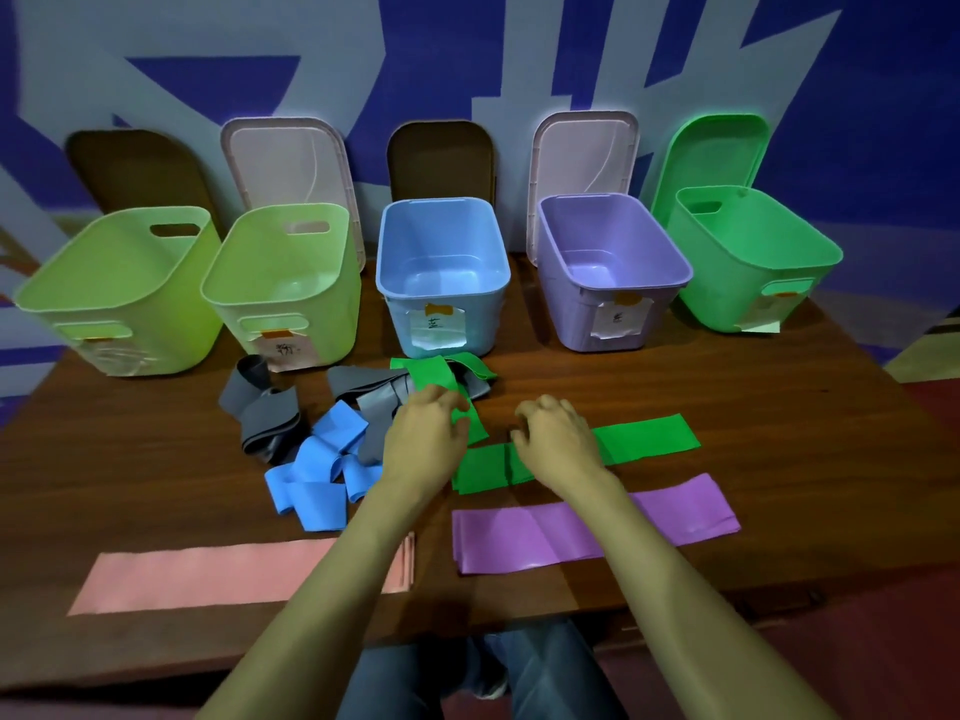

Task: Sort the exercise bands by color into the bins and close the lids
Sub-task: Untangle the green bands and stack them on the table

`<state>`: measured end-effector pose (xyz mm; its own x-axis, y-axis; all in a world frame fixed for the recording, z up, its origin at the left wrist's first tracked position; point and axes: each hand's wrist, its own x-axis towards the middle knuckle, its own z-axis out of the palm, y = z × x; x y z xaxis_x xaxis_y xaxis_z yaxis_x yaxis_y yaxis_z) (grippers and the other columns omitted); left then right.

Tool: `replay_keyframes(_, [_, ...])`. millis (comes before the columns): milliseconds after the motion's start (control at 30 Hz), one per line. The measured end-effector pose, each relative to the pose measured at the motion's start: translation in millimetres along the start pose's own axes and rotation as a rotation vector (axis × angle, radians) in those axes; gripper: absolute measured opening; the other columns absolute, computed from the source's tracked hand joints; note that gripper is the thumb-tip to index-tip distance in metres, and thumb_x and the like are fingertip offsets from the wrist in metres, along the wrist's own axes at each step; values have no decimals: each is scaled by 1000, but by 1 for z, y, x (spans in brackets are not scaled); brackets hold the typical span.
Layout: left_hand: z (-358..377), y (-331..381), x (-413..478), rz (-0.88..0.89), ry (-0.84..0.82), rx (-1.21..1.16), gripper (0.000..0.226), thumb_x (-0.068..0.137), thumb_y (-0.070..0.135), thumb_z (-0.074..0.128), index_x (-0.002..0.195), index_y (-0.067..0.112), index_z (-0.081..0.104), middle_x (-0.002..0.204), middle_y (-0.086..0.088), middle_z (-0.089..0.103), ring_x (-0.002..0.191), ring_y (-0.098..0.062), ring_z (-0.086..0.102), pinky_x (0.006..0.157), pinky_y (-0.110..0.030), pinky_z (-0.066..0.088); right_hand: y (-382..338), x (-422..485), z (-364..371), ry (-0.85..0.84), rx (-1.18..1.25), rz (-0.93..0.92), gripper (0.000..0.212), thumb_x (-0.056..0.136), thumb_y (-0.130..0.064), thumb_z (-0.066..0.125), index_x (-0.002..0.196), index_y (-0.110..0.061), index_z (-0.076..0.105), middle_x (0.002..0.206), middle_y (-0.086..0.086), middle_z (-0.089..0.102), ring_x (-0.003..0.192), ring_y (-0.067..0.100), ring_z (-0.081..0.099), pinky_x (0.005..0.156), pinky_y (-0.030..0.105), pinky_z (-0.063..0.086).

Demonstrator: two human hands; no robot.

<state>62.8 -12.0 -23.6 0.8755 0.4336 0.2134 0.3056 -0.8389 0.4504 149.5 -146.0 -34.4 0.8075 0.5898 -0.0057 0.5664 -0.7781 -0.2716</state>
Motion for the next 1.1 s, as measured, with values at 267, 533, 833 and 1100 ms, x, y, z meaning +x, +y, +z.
replay_keyframes(267, [0, -44, 39, -60, 17, -4, 28, 87, 12, 60, 114, 5, 63, 119, -13, 54, 113, -31, 49, 91, -37, 41, -29, 60, 2, 78, 181, -86, 45, 87, -16, 58, 130, -15, 45, 128, 8, 45, 120, 27, 40, 100, 38, 39])
replay_keyframes(533, [18, -58, 47, 44, -94, 75, 42, 88, 18, 61, 128, 8, 55, 134, -15, 49, 125, -34, 43, 104, -39, 34, -27, 79, 17, 152, 225, -34, 15, 90, -14, 52, 102, -12, 60, 109, 7, 57, 105, 27, 50, 84, 33, 40])
replay_keyframes(833, [15, -63, 38, -4, -147, 143, 32, 97, 24, 44, 113, 5, 65, 122, -9, 59, 113, -28, 52, 95, -36, 39, -53, 70, -35, 443, 545, -174, 6, 93, -10, 46, 95, -9, 52, 93, 6, 60, 82, 27, 56, 67, 37, 43])
replay_keyframes(1100, [-18, -45, 29, -139, -136, -62, 30, 94, 27, 53, 116, 9, 61, 121, -10, 57, 109, -28, 55, 86, -35, 44, -73, 52, -106, 613, 665, -253, 7, 90, -9, 52, 91, -10, 59, 89, 4, 66, 81, 21, 62, 72, 30, 44])
